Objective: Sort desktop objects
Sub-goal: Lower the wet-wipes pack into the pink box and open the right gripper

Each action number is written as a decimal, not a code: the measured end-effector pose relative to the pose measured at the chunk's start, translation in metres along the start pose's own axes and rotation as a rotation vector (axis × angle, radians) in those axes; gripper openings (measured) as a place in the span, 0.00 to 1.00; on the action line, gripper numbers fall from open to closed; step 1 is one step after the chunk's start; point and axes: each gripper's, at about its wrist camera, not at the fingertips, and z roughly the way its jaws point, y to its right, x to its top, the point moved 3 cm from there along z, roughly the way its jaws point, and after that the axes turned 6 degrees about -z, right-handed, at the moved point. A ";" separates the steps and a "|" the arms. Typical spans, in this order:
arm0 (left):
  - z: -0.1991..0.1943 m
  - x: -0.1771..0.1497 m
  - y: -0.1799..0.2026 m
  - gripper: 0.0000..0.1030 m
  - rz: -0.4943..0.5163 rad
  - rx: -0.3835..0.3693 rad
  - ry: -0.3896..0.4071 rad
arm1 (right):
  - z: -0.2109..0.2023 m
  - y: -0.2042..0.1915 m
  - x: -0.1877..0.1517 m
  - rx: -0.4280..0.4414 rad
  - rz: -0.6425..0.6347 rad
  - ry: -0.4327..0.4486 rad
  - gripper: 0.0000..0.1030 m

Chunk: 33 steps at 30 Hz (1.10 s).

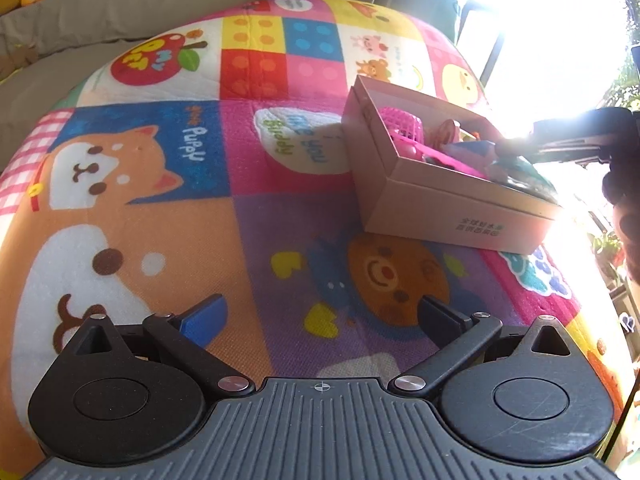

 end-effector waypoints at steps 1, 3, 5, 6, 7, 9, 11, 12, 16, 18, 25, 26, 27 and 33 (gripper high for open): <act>0.000 0.000 0.003 1.00 0.006 -0.007 -0.001 | -0.004 -0.002 -0.009 0.002 -0.010 0.023 0.43; 0.000 -0.001 0.011 1.00 0.025 -0.016 -0.003 | -0.008 -0.005 -0.016 -0.005 -0.007 0.054 0.43; 0.000 -0.002 0.018 1.00 0.041 -0.024 -0.005 | -0.002 -0.009 -0.016 -0.014 0.026 0.064 0.48; -0.001 -0.003 0.020 1.00 0.046 -0.025 -0.005 | 0.003 -0.013 -0.015 -0.036 0.009 0.076 0.50; -0.002 -0.003 0.022 1.00 0.052 -0.024 -0.004 | 0.009 -0.018 -0.015 -0.066 -0.030 0.091 0.51; -0.004 -0.003 0.022 1.00 0.060 -0.018 -0.005 | 0.021 -0.023 -0.011 -0.110 -0.074 0.093 0.52; -0.008 -0.003 0.020 1.00 0.067 -0.006 -0.001 | 0.025 -0.019 0.002 -0.088 -0.046 0.054 0.54; -0.008 -0.003 0.018 1.00 0.066 0.002 0.001 | 0.026 -0.015 0.008 -0.074 -0.023 0.034 0.54; -0.005 0.004 0.012 1.00 0.034 0.009 -0.002 | 0.052 -0.002 0.027 -0.076 -0.024 -0.186 0.68; -0.005 0.009 0.017 1.00 0.049 -0.007 0.010 | 0.062 -0.008 0.027 -0.078 -0.089 -0.221 0.69; -0.012 0.025 0.034 1.00 0.105 -0.036 0.078 | 0.051 -0.025 0.034 -0.069 -0.116 -0.166 0.53; -0.011 0.025 0.033 1.00 0.101 -0.029 0.078 | 0.041 -0.025 0.039 -0.088 -0.117 -0.102 0.53; -0.010 0.024 0.031 1.00 0.096 -0.021 0.075 | 0.034 -0.026 0.042 -0.124 -0.134 -0.044 0.53; 0.001 0.010 0.016 1.00 0.072 0.044 0.036 | 0.025 -0.022 0.039 -0.129 -0.134 0.023 0.66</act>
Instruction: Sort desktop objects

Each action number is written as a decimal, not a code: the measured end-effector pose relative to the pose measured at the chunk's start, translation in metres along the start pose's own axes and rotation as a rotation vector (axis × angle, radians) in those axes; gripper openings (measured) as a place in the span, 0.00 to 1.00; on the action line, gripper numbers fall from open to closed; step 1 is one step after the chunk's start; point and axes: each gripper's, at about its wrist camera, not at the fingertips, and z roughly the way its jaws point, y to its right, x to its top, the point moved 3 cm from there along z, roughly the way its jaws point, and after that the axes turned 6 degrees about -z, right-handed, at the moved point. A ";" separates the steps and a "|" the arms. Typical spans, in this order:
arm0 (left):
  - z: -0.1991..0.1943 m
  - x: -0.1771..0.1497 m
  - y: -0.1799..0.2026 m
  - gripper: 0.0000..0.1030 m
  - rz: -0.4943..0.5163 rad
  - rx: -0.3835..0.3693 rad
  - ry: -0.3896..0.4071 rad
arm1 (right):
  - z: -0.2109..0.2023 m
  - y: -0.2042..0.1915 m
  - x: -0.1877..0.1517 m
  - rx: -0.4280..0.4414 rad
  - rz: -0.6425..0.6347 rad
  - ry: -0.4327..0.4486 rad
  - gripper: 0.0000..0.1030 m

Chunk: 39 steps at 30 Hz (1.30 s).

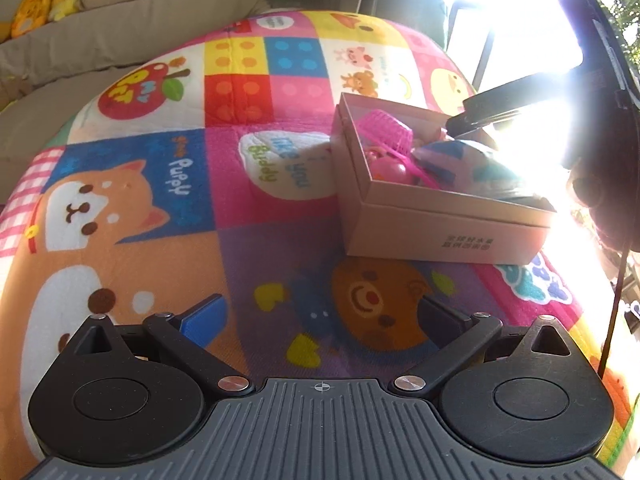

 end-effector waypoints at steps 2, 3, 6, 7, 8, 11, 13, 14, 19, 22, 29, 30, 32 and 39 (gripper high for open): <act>0.001 -0.005 -0.006 1.00 0.012 0.034 -0.004 | -0.022 0.006 -0.008 -0.028 0.038 0.083 0.69; 0.001 -0.008 -0.011 1.00 0.016 0.051 -0.005 | -0.037 0.009 -0.014 -0.036 0.057 0.132 0.73; 0.003 -0.016 -0.022 1.00 0.007 0.091 -0.025 | -0.083 0.012 -0.044 0.003 0.103 0.262 1.00; 0.002 -0.019 -0.024 1.00 0.013 0.095 -0.016 | -0.095 0.010 -0.057 0.031 0.109 0.274 1.00; 0.001 -0.022 -0.024 1.00 0.025 0.107 -0.012 | -0.104 0.008 -0.071 0.060 0.112 0.269 1.00; -0.001 -0.027 -0.017 1.00 0.043 0.115 -0.002 | -0.115 -0.004 -0.113 0.118 0.139 0.229 1.00; 0.000 -0.031 -0.012 1.00 0.061 0.126 0.010 | -0.107 -0.017 -0.139 0.123 0.161 0.153 1.00; 0.002 -0.033 -0.007 1.00 0.075 0.138 0.020 | -0.100 -0.024 -0.150 0.122 0.163 0.119 1.00; 0.006 -0.033 0.002 1.00 0.080 0.126 0.035 | -0.070 -0.058 -0.172 0.132 0.095 0.018 1.00; 0.007 -0.033 0.000 1.00 0.067 0.114 0.036 | -0.062 -0.072 -0.166 0.128 0.011 0.014 1.00; 0.006 -0.034 0.001 1.00 0.066 0.115 0.040 | -0.048 -0.066 -0.161 0.170 0.006 0.075 1.00; 0.006 -0.033 0.001 1.00 0.067 0.115 0.039 | -0.049 -0.067 -0.163 0.165 0.007 0.087 1.00; 0.006 -0.033 0.000 1.00 0.067 0.115 0.039 | -0.050 -0.067 -0.164 0.166 0.012 0.094 1.00; 0.006 -0.034 0.000 1.00 0.066 0.115 0.040 | -0.050 -0.066 -0.163 0.165 0.012 0.094 1.00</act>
